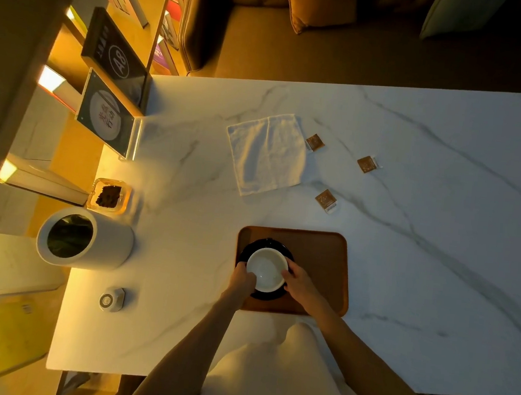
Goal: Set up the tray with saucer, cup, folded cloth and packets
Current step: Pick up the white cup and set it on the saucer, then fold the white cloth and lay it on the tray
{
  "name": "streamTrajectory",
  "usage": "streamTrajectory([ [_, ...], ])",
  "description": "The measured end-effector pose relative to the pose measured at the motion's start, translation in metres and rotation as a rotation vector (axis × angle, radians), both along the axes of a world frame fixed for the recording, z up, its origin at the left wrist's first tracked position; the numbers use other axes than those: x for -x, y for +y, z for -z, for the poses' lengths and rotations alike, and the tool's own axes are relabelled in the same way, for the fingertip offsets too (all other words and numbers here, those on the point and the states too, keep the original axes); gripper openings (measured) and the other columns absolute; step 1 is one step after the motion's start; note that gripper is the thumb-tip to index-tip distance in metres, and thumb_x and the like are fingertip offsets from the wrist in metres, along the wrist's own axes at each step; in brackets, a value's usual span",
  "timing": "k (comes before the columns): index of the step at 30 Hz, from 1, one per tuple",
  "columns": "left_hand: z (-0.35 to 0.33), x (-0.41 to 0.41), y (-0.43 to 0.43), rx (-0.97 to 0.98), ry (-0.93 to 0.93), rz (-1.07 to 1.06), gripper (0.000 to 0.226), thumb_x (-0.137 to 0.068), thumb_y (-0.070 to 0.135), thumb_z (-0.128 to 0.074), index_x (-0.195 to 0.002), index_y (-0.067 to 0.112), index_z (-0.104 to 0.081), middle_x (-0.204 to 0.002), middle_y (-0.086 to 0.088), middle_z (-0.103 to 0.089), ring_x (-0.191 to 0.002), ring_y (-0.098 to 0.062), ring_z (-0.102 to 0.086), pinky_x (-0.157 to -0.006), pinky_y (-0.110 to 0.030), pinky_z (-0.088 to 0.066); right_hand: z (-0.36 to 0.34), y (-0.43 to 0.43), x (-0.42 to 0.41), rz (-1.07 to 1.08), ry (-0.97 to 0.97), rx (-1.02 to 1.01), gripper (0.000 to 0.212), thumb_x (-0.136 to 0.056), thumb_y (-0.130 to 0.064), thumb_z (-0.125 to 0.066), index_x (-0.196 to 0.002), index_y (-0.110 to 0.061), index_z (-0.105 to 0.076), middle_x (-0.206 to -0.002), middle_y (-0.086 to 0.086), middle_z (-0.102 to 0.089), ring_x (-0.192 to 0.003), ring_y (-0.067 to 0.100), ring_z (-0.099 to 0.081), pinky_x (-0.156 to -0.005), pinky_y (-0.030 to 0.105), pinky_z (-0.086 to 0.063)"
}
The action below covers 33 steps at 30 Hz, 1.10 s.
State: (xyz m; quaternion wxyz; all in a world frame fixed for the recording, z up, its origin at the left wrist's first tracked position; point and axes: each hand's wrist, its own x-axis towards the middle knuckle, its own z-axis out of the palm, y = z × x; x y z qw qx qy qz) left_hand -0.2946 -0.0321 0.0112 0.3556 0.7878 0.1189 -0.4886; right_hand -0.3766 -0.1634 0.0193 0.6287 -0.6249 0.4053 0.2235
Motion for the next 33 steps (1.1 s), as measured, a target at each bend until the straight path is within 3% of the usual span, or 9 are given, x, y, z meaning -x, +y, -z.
streamTrajectory([
  [13,-0.007,-0.001,0.000,0.015,0.038,-0.035,0.046,-0.088,0.001,-0.049,-0.132,0.010,-0.040,-0.128,-0.013,-0.045,-0.119,-0.030,-0.047,-0.095,-0.046,-0.055,-0.001,-0.001,-0.001,0.025,0.013,-0.009,0.045,-0.101,-0.015,-0.039,-0.146,-0.019,-0.035,-0.139,0.013,-0.047,-0.127,0.028,-0.045,-0.108,0.046,-0.041],
  [16,-0.010,-0.001,0.000,0.026,0.033,-0.066,0.048,-0.087,0.001,-0.049,-0.134,0.009,-0.041,-0.127,-0.013,-0.048,-0.116,-0.030,-0.050,-0.093,-0.046,-0.056,-0.003,-0.001,-0.002,0.044,0.028,-0.027,0.046,-0.100,-0.014,-0.040,-0.146,-0.018,-0.035,-0.133,0.013,-0.050,-0.115,0.025,-0.051,-0.103,0.044,-0.047],
  [20,-0.018,-0.004,0.004,0.031,0.015,-0.059,0.050,-0.089,0.004,-0.053,-0.137,0.010,-0.040,-0.117,-0.009,-0.050,-0.103,-0.025,-0.054,-0.089,-0.045,-0.058,-0.005,-0.006,-0.001,0.019,0.051,0.041,0.050,-0.099,-0.021,-0.046,-0.147,-0.011,-0.032,-0.139,0.015,-0.049,-0.125,0.030,-0.049,-0.104,0.043,-0.044],
  [23,-0.028,-0.008,0.009,-0.045,-0.165,0.142,0.039,-0.093,0.015,-0.050,-0.131,0.007,-0.044,-0.111,-0.009,-0.056,-0.095,-0.025,-0.058,-0.085,-0.045,-0.057,-0.011,-0.016,0.006,-0.075,0.015,0.271,0.045,-0.099,-0.030,-0.046,-0.140,-0.011,-0.044,-0.133,0.013,-0.057,-0.119,0.026,-0.055,-0.101,0.041,-0.047],
  [26,-0.039,-0.016,0.010,-0.136,-0.460,0.420,0.038,-0.097,0.025,-0.044,-0.132,0.011,-0.045,-0.122,-0.012,-0.056,-0.107,-0.029,-0.057,-0.090,-0.044,-0.051,-0.017,-0.030,0.015,-0.261,-0.063,0.690,0.048,-0.098,-0.039,-0.044,-0.139,-0.014,-0.045,-0.138,0.009,-0.054,-0.126,0.023,-0.051,-0.104,0.037,-0.044],
  [28,-0.046,-0.027,0.008,-0.182,-0.541,0.566,0.043,-0.098,0.032,-0.042,-0.137,0.015,-0.041,-0.131,-0.012,-0.052,-0.118,-0.031,-0.051,-0.098,-0.048,-0.046,-0.021,-0.041,0.012,-0.421,-0.113,0.883,0.057,-0.095,-0.046,-0.046,-0.143,-0.015,-0.039,-0.145,0.010,-0.046,-0.134,0.024,-0.042,-0.109,0.037,-0.038],
  [31,-0.055,-0.055,-0.002,-0.243,-0.556,0.654,0.046,-0.098,0.042,-0.039,-0.138,0.018,-0.040,-0.137,-0.011,-0.048,-0.127,-0.033,-0.044,-0.103,-0.053,-0.040,-0.029,-0.062,-0.009,-0.576,-0.074,0.976,0.068,-0.093,-0.057,-0.042,-0.149,-0.022,-0.027,-0.154,0.009,-0.032,-0.143,0.026,-0.027,-0.114,0.041,-0.031],
  [33,-0.061,-0.078,-0.011,-0.270,-0.579,0.664,0.046,-0.099,0.043,-0.037,-0.138,0.018,-0.040,-0.139,-0.011,-0.046,-0.129,-0.033,-0.043,-0.103,-0.053,-0.038,-0.038,-0.076,-0.032,-0.598,-0.064,0.984,0.068,-0.093,-0.058,-0.040,-0.149,-0.023,-0.024,-0.155,0.010,-0.030,-0.143,0.027,-0.026,-0.112,0.041,-0.032],
])
